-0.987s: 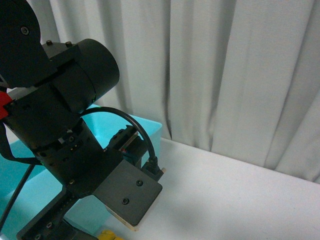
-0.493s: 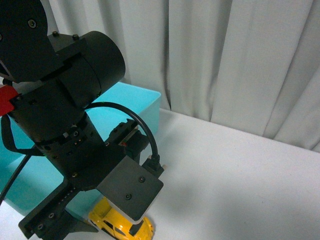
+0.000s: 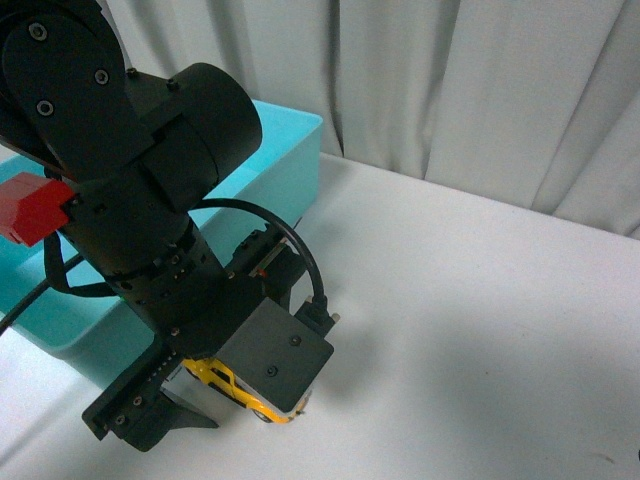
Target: Wind up and store yellow beetle toy
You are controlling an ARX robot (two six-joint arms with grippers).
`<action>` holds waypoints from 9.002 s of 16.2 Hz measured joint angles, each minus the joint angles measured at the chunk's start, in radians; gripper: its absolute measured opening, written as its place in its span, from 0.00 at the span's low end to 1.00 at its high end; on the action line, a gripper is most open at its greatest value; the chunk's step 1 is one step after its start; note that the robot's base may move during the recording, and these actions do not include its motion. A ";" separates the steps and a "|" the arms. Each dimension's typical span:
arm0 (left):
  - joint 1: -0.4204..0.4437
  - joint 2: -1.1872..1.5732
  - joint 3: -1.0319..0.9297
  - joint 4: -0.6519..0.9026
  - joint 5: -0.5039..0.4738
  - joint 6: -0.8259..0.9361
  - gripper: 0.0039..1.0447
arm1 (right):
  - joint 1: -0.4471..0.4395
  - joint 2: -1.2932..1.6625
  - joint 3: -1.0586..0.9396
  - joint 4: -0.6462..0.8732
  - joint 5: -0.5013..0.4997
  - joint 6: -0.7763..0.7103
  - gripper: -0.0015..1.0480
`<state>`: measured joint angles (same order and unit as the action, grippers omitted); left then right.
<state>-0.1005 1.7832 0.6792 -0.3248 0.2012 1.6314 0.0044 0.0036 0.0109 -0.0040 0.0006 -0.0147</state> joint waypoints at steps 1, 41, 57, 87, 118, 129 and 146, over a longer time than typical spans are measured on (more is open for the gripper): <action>0.012 0.009 -0.001 0.014 0.000 0.004 0.94 | 0.000 0.000 0.000 0.000 0.000 0.000 0.94; 0.532 0.277 0.455 0.084 -0.140 -0.815 0.39 | 0.000 0.000 0.000 0.000 0.000 0.000 0.94; 0.531 -0.080 0.375 0.063 0.216 -0.985 0.94 | 0.000 0.000 0.000 0.000 0.000 0.000 0.94; 0.102 -1.537 -0.670 0.570 -0.202 -1.626 0.01 | 0.000 0.000 0.000 0.000 0.000 0.000 0.94; 0.101 -1.780 -0.669 0.320 -0.202 -1.628 0.94 | 0.000 0.000 0.000 -0.001 0.000 0.000 0.94; 0.101 -1.780 -0.669 0.322 -0.202 -1.628 0.94 | 0.000 0.000 0.000 0.000 0.000 0.000 0.94; 0.101 -1.780 -0.669 0.322 -0.202 -1.628 0.94 | 0.000 0.000 0.000 0.001 0.000 0.000 0.94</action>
<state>0.0006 0.0029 0.0097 -0.0032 -0.0006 0.0036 0.0044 0.0032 0.0109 -0.0032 0.0002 -0.0147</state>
